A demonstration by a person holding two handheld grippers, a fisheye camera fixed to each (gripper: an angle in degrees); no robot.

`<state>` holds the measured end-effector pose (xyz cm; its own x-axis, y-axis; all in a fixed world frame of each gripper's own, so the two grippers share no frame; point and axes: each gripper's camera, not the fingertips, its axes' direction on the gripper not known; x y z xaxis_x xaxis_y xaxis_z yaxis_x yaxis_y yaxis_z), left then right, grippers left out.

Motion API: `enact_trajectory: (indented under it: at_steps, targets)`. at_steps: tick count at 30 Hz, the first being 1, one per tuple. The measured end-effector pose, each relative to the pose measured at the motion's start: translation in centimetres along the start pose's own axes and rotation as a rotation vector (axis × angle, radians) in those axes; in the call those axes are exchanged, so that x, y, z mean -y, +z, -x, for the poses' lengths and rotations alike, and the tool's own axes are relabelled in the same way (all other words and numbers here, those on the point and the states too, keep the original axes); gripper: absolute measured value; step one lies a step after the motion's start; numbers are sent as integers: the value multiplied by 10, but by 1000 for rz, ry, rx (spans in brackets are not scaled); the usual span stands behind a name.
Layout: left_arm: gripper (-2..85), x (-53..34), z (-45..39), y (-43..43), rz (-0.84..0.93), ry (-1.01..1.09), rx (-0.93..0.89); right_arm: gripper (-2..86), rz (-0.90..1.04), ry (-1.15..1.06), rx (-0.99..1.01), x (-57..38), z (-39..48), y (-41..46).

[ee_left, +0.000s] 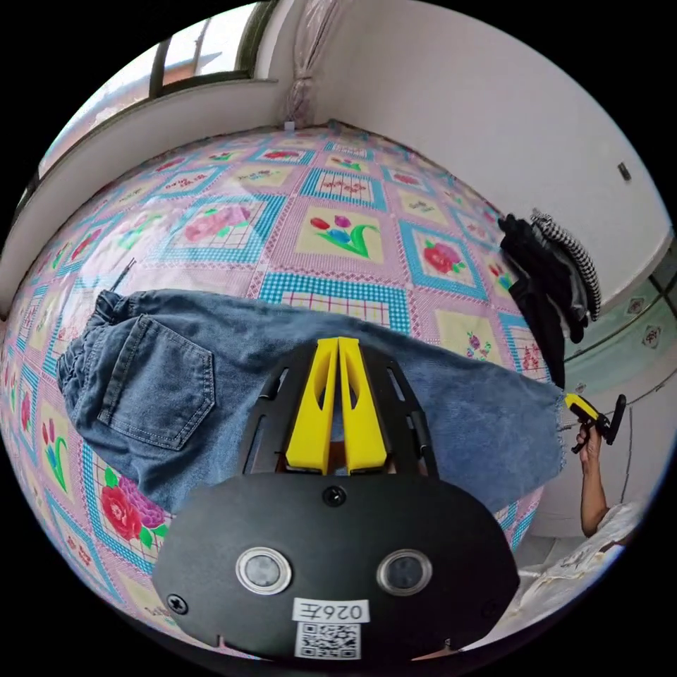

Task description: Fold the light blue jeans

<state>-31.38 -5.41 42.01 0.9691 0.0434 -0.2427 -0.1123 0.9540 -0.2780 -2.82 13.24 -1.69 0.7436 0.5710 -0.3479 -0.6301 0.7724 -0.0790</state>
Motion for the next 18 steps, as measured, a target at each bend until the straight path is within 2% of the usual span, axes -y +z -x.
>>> enact_trajectory:
  at_steps: [3, 5, 7, 9, 11, 13, 15, 18]
  targets:
    - [-9, -45, 25, -82, -276, -96, -255, 31, -114, -55, 42, -15, 18, -29]
    - [-9, -96, 45, -136, -501, -169, -412, 31, -124, -89, 75, -20, 29, -32]
    - [-7, -137, 52, -165, -600, -214, -379, 30, -122, -121, 133, -22, 41, -33]
    - [-3, -174, 49, -186, -596, -233, -206, 37, -123, -177, 204, -21, 60, -32]
    - [16, -220, 39, -199, -554, -240, 87, 44, -105, -239, 231, -19, 76, -28]
    - [103, -248, 42, -198, -502, -284, 238, 49, -71, -315, 235, -15, 92, -21]
    - [132, -267, 60, -193, -420, -360, 223, 58, -22, -391, 216, -10, 104, -11]
    - [165, -279, 98, -176, -350, -457, 70, 65, 6, -400, 216, -6, 95, -7]
